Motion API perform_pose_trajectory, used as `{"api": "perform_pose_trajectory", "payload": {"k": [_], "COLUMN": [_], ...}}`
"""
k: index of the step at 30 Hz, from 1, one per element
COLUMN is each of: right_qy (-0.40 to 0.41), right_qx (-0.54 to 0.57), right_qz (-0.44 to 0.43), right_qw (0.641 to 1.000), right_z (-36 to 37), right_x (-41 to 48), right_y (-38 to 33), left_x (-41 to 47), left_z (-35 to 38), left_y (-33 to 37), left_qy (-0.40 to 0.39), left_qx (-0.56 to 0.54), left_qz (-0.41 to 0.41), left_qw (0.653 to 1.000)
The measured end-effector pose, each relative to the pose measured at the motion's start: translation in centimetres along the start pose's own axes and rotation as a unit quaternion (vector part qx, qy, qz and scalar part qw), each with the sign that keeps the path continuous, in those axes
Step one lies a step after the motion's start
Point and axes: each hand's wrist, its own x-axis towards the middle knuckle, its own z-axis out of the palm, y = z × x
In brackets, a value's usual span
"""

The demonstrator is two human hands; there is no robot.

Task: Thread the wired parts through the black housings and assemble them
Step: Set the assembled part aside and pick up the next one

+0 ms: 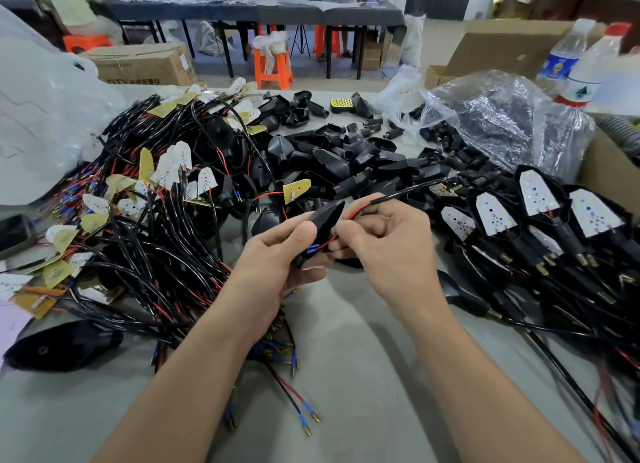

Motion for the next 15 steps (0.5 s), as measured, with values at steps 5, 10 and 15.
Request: {"api": "perform_pose_trajectory", "payload": {"k": [5,10,15], "right_qy": [0.011,-0.029,-0.036], "right_qx": [0.029,0.015,-0.065], "right_qz": [0.008,0.015,-0.004], "right_qw": [0.999,0.999,0.997], "right_z": [0.0,0.8,1.3], "right_x": [0.0,-0.4,-1.0], "right_y": [0.1,0.3,0.5], "left_x": [-0.3,-0.2,-0.3], "left_z": [0.3,0.2,0.2], "left_y": [0.2,0.1,0.0], "left_qy": [0.014,0.043,0.003], "left_qx": [0.022,0.048,0.056], "left_qz": [0.025,0.046,0.011], "left_qw": [0.999,0.997,0.998]}}
